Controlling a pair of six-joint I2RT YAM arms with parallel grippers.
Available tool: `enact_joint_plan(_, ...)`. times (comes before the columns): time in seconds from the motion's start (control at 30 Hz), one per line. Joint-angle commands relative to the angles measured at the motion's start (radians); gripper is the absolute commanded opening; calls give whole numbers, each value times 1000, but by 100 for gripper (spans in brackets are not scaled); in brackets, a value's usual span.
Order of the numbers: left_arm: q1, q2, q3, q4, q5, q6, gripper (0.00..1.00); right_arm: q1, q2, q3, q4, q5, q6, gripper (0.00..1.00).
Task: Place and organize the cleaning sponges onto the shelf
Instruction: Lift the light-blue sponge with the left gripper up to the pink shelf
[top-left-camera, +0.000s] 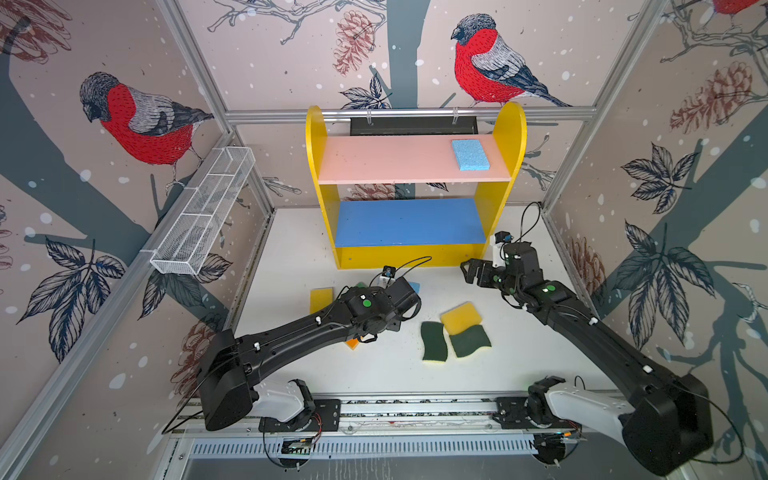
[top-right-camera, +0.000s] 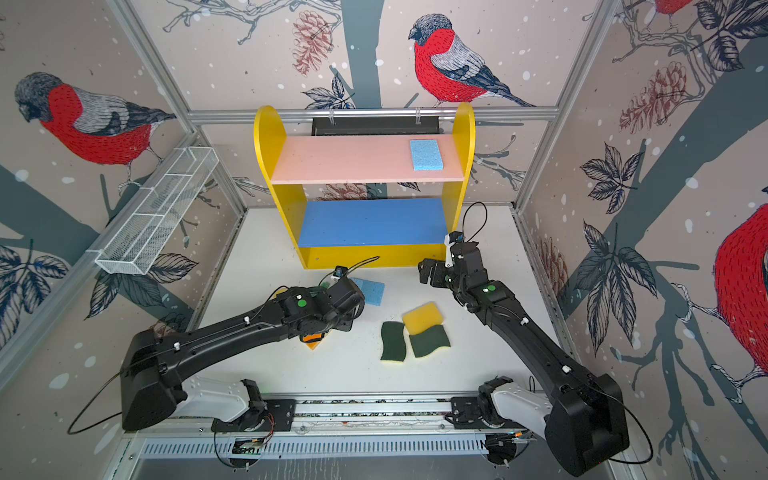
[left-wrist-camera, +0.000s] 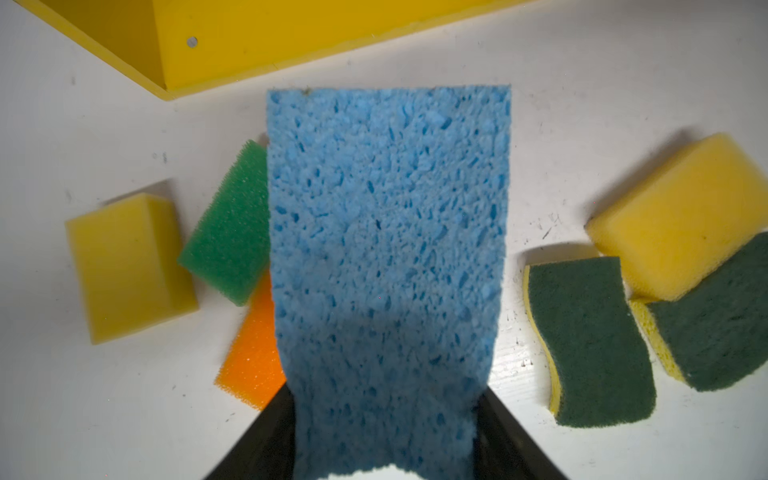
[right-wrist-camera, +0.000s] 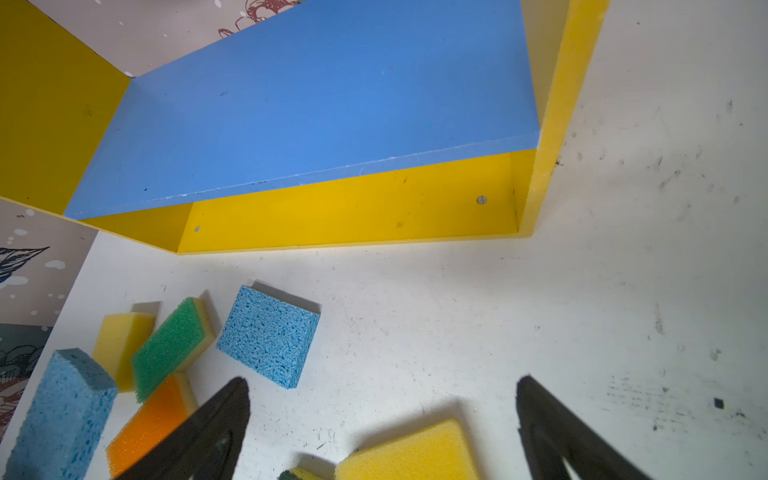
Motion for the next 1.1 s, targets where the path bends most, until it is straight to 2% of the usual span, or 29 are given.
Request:
enact_joint_plan(0.0, 10, -24, 58, -83, -87, 35, 62, 0, -6, 17, -6, 13, -30, 100)
enact_joint_plan(0.43, 80, -132, 264, -84, -176, 192, 63, -2, -23, 40, 1, 34, -83, 100)
enact_joint_plan(0.8, 138, -19, 517, -97, -233, 329, 63, -6, 14, 95, 2, 46, -146, 99)
enact_joint_plan(1.07, 237, 75, 693, -72, -184, 431, 63, -10, 16, 99, 0, 34, -157, 100)
